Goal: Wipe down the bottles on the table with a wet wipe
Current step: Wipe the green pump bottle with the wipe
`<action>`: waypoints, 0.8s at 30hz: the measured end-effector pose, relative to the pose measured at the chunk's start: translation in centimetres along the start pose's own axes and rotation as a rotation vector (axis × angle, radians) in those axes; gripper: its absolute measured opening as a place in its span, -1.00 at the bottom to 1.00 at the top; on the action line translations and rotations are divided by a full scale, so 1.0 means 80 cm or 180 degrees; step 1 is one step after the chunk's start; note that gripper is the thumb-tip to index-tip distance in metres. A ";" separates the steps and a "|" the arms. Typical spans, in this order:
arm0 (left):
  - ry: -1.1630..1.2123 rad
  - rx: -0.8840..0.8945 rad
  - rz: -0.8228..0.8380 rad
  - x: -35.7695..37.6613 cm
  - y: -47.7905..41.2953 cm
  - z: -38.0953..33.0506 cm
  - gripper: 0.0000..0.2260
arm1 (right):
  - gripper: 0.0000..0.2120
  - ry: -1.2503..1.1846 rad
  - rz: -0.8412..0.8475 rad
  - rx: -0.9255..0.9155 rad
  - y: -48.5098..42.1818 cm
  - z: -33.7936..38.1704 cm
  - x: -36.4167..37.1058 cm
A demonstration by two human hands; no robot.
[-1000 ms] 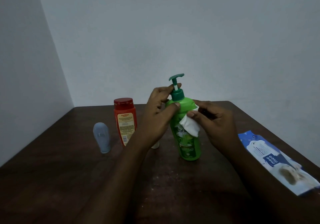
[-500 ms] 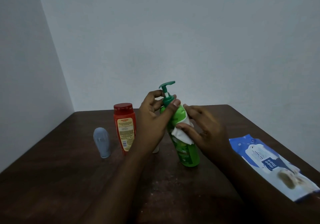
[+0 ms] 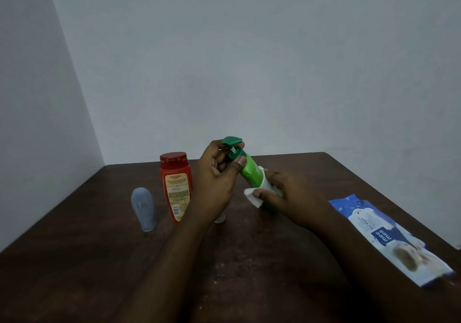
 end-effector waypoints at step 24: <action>0.0419 -0.0256 -0.0224 0.003 0.001 0.009 -0.70 | -0.36 -0.0054 0.0652 0.0354 0.003 -0.008 0.013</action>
Point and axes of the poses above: each hand's wrist, its own y-axis away from the middle knuckle, its own x-axis out of the palm, z = x × y, the point moved 5 cm from there along -y, towards the middle knuckle, and after that the axes turned 4 degrees about -x, right-handed, at the moved point
